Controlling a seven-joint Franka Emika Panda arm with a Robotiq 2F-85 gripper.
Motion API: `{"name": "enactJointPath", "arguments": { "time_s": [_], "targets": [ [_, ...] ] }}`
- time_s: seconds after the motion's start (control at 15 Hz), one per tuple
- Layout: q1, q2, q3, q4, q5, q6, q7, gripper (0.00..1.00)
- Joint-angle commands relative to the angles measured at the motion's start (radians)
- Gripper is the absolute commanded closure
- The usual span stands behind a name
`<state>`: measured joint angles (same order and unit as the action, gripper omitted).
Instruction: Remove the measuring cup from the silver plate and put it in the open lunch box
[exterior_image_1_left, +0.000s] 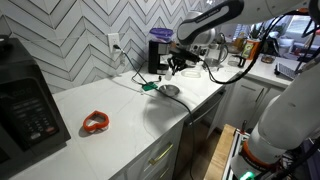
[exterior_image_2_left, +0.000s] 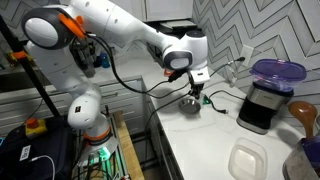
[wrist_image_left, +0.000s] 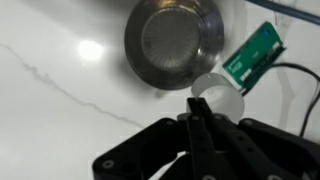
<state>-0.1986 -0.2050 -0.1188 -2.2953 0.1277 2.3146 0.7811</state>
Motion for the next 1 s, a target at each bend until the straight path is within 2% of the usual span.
{"name": "enactJointPath", "arguments": {
  "time_s": [0.0, 0.27, 0.33, 0.6, 0.73, 0.93],
  "targets": [
    [-0.077, -0.177, -0.057, -0.045, 0.000, -0.003, 0.030, 0.99],
    [-0.198, -0.268, -0.087, -0.047, -0.021, 0.046, 0.087, 0.99],
    [-0.171, -0.222, -0.085, -0.005, -0.003, 0.002, 0.027, 0.99],
    [-0.182, -0.233, -0.079, -0.005, -0.005, 0.002, 0.020, 0.99],
    [-0.231, -0.151, -0.067, 0.015, -0.041, 0.156, 0.112, 0.99],
    [-0.305, -0.012, -0.078, 0.052, -0.149, 0.271, 0.191, 0.99]
  ]
}}
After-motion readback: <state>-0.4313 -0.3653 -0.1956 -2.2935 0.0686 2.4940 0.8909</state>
